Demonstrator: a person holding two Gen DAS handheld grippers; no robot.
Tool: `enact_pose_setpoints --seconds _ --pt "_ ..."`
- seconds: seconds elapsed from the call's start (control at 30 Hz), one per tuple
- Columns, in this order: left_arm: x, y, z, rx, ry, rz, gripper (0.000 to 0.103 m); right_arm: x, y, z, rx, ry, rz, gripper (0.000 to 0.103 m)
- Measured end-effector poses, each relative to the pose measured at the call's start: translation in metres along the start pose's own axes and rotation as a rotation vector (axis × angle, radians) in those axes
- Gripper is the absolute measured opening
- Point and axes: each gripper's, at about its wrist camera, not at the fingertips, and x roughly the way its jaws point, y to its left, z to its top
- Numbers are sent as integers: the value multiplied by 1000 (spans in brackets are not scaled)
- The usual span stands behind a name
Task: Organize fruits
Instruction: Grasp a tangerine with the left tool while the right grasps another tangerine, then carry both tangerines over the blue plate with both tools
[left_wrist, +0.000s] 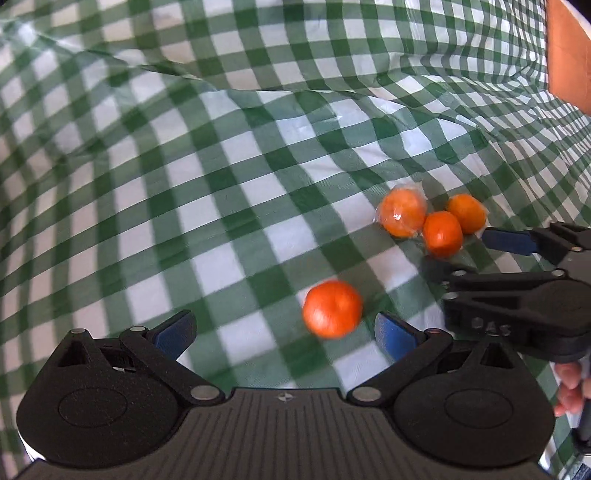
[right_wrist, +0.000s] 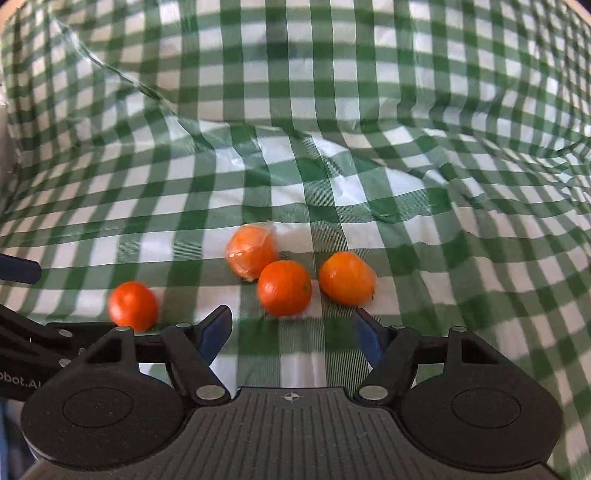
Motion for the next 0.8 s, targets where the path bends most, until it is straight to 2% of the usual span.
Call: enact_pose_setpoints --seconds 0.07,0.1,0.13,0.17,0.3,0.43,0.6,0.8 --pt "4 -3 5 6 -18 -8 96 12 -1 2 -3 0 -2 68" --pt "4 -5 5 15 -31 -13 66 17 -2 3 0 -3 -8 48" --pt "3 -7 6 24 -22 -60 36 18 -1 2 -1 -2 -6 37" --pt "1 -8 7 12 -11 -80 37 17 0 2 -2 -15 -17 32" --pt "-22 -13 -1 11 -38 -70 36 -3 2 -5 7 -31 -65 31" --pt "-70 -11 -20 -24 -45 -63 36 -50 -2 -23 69 -50 -78 31" --pt "-146 5 -64 -103 -48 -68 36 -123 6 -56 94 -47 -66 32" --pt "-224 35 -128 -177 -48 -15 36 -197 48 -86 35 -32 9 32"
